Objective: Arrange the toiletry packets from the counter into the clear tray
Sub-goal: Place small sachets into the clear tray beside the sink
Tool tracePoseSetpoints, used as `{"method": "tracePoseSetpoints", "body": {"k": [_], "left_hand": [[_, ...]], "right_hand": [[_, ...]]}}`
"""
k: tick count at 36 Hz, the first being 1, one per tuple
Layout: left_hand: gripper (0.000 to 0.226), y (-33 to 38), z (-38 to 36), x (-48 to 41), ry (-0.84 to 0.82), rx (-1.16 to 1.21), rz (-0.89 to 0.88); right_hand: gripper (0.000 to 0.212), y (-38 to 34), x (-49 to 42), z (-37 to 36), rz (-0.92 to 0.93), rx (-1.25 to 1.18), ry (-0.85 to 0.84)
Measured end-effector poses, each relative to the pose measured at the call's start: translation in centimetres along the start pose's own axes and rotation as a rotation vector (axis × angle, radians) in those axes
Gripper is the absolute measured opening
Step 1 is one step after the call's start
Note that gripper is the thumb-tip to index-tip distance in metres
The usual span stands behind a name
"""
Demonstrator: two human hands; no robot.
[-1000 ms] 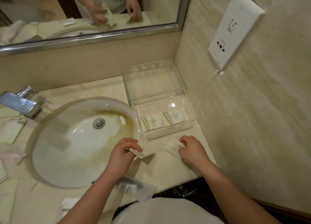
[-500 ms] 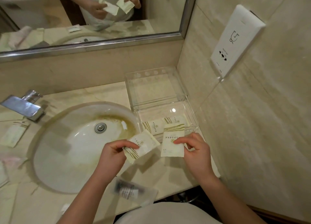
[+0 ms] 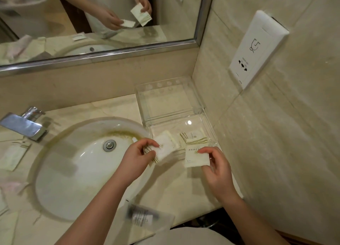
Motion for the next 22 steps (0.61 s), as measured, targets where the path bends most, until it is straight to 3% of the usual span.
{"method": "tracePoseSetpoints", "body": {"k": [4, 7, 11, 15, 22], "left_hand": [[0.023, 2.0, -1.2, -3.2, -0.019, -0.258, -0.115], [0.027, 3.0, -2.6, -6.0, -0.077, -0.433, -0.182], [0.033, 2.2, -4.5, -9.2, -0.118, -0.630, -0.233], [0.032, 0.3, -5.5, -10.5, -0.036, -0.703, -0.202], [0.029, -1.4, -5.9, -11.0, 0.091, -0.725, -0.157]], "right_hand": [[0.029, 0.5, -0.2, -0.1, -0.122, -0.077, 0.002], [0.016, 1.5, -1.0, 0.5, -0.232, 0.083, 0.116], [0.034, 2.8, -2.9, 1.3, -0.377, 0.121, 0.185], [0.044, 3.4, -5.8, 1.7, -0.419, 0.169, 0.212], [0.021, 5.3, -12.2, 1.3, -0.481, 0.253, 0.217]]}}
Point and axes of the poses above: each hand's wrist, its own x-axis away from the middle knuckle, its own z-axis out of the back of the hand, y = z × x, the point moved 6 cm from there along -x, towards the middle knuckle, and after that the axes turned 5 degrees about y, right-handed, at the moved point
